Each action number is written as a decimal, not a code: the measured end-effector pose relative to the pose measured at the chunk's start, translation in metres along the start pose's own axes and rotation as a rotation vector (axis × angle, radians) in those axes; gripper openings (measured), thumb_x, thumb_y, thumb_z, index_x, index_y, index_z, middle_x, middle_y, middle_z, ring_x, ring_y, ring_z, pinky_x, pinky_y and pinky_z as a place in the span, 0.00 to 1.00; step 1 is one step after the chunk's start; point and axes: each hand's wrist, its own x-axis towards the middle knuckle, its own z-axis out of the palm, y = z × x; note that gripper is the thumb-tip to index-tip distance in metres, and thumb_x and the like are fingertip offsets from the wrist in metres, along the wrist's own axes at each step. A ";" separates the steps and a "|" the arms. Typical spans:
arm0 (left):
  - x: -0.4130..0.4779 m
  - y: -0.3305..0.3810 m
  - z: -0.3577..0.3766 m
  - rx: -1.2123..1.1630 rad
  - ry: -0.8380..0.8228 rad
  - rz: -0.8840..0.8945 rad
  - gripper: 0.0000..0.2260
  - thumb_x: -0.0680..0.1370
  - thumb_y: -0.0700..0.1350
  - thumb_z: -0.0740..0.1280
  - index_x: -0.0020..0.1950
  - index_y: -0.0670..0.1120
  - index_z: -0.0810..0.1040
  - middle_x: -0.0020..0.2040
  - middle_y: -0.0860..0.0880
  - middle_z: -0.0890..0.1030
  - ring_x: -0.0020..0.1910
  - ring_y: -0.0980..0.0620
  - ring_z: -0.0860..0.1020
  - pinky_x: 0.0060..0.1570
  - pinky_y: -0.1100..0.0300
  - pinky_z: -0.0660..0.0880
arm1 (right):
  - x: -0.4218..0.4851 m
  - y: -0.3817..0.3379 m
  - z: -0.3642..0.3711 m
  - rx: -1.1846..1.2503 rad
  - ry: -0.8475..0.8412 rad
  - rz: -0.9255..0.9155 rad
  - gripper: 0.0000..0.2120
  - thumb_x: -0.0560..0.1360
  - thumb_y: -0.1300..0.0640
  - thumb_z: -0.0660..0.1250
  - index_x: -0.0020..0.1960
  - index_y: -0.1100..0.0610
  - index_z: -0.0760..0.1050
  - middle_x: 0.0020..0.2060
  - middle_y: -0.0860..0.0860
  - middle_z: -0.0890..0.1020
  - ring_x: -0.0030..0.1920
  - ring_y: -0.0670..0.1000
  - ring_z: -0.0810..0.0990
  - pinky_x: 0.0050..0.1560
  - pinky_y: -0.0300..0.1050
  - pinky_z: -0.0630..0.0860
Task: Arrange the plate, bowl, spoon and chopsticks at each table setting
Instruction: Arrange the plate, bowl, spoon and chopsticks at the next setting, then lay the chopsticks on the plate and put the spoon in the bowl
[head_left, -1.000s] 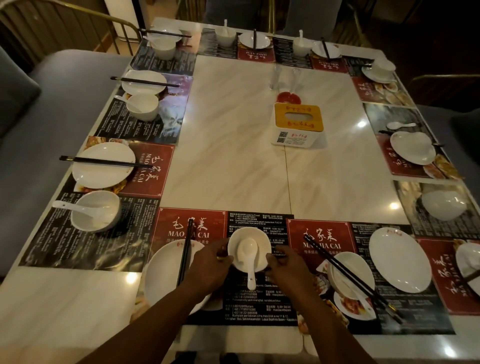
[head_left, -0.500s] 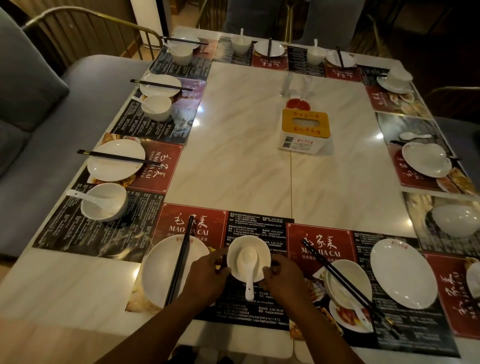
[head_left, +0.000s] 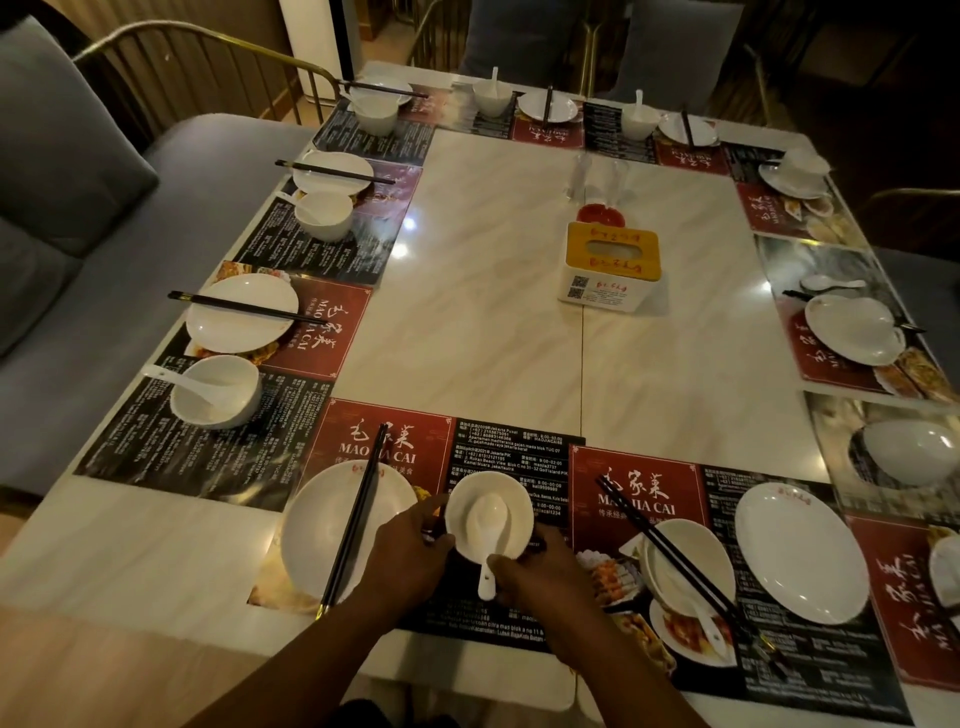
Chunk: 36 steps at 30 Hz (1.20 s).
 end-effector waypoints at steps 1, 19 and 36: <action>0.000 0.000 0.001 -0.013 0.008 -0.007 0.20 0.76 0.47 0.72 0.66 0.63 0.75 0.52 0.61 0.82 0.51 0.60 0.79 0.47 0.65 0.75 | -0.002 0.002 0.002 0.032 -0.011 0.010 0.29 0.63 0.59 0.78 0.59 0.43 0.71 0.52 0.51 0.83 0.49 0.53 0.84 0.40 0.51 0.85; 0.012 0.009 -0.008 -0.085 -0.041 0.009 0.21 0.76 0.44 0.72 0.67 0.60 0.76 0.57 0.57 0.81 0.58 0.55 0.78 0.60 0.49 0.78 | 0.000 -0.014 0.001 0.030 -0.035 -0.021 0.33 0.66 0.65 0.78 0.66 0.48 0.71 0.54 0.54 0.84 0.53 0.54 0.83 0.51 0.57 0.83; 0.034 0.006 -0.073 -0.172 0.216 0.065 0.14 0.79 0.37 0.67 0.61 0.52 0.77 0.52 0.50 0.82 0.39 0.54 0.85 0.37 0.59 0.82 | -0.032 0.004 -0.061 -0.126 0.173 -0.005 0.06 0.78 0.55 0.69 0.54 0.52 0.78 0.45 0.51 0.85 0.41 0.49 0.86 0.40 0.47 0.83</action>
